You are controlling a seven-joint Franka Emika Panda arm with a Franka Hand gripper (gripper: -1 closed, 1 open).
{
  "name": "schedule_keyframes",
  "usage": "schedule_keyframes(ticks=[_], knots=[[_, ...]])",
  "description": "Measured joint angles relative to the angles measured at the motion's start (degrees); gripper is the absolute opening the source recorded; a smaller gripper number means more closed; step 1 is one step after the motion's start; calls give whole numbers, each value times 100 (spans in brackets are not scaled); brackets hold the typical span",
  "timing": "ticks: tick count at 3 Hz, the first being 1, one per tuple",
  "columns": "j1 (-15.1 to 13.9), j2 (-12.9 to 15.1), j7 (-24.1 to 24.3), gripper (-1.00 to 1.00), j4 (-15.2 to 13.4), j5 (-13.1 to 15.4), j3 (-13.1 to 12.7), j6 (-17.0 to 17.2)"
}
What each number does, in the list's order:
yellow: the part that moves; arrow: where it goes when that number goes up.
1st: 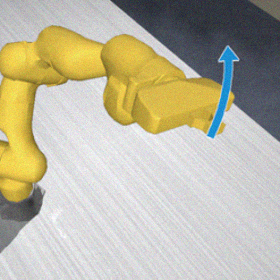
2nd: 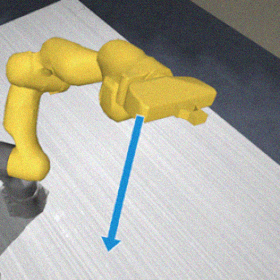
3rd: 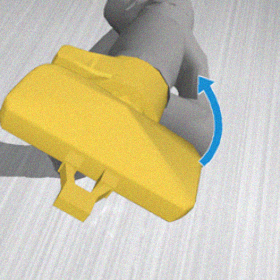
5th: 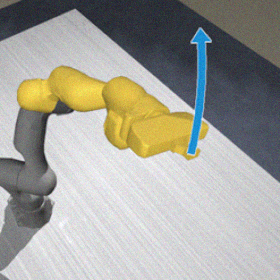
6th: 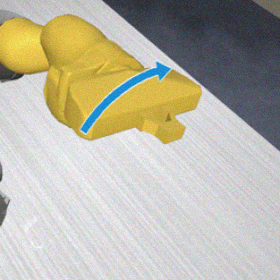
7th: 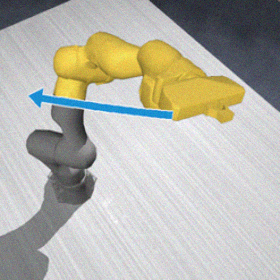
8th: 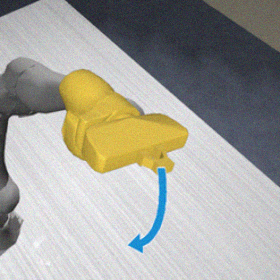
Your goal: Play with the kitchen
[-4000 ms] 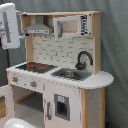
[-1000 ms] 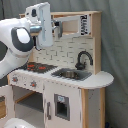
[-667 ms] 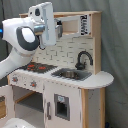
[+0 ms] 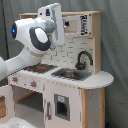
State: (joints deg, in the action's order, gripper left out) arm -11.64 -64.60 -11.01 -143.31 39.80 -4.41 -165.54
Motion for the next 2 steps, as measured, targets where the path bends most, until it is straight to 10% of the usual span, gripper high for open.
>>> schedule_keyframes(ticks=[2], knots=[[-20, 871, 3, -100, 50, -6, -260, -772]])
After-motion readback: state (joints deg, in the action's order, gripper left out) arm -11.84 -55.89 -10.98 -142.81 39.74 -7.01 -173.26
